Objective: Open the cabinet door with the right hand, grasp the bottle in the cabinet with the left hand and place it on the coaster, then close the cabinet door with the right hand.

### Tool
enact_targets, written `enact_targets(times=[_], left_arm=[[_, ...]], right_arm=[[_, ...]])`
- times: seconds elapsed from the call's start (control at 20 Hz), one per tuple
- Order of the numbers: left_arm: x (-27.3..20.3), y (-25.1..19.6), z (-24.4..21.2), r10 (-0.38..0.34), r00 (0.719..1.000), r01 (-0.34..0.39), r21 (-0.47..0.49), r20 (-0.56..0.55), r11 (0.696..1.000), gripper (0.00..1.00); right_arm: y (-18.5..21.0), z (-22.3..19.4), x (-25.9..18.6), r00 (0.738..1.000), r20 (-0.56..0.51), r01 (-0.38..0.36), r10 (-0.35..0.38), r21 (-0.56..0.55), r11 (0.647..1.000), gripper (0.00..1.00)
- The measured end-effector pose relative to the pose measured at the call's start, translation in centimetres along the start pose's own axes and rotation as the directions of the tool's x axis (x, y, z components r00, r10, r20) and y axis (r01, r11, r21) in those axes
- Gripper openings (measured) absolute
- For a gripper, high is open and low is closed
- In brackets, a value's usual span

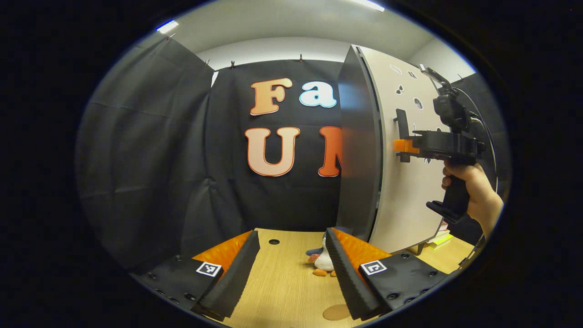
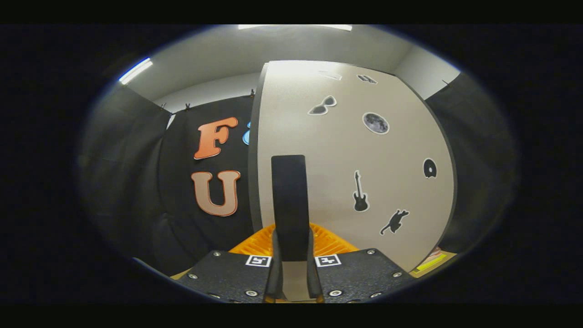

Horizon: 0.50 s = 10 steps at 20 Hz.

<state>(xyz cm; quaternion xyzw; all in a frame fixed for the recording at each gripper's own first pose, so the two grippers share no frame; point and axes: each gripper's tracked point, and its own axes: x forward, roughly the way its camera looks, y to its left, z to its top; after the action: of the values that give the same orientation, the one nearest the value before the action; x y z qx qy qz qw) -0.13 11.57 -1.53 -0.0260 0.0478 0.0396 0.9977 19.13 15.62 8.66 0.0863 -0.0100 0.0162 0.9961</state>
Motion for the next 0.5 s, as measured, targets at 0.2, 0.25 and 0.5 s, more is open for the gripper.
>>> enact_targets(times=[0.2,0.25,0.5], left_arm=[[2.2,-0.5,1.3,0.001,0.999,-0.002,0.015,0.042,1.0,0.95],[2.5,-0.7,1.7,0.004,0.999,-0.005,0.013,0.051,1.0,0.95],[0.7,-2.4,1.6,0.016,0.998,-0.015,-0.015,0.054,1.0,0.96]], right_arm=[[-0.2,1.3,-2.5,1.0,0.027,0.009,-0.009,-0.002,1.0,0.2],[-0.2,1.5,-3.0,1.0,0.027,0.007,-0.007,-0.005,1.0,0.2],[-2.6,1.9,-8.4,0.999,0.02,-0.032,0.032,0.017,0.999,0.2]])
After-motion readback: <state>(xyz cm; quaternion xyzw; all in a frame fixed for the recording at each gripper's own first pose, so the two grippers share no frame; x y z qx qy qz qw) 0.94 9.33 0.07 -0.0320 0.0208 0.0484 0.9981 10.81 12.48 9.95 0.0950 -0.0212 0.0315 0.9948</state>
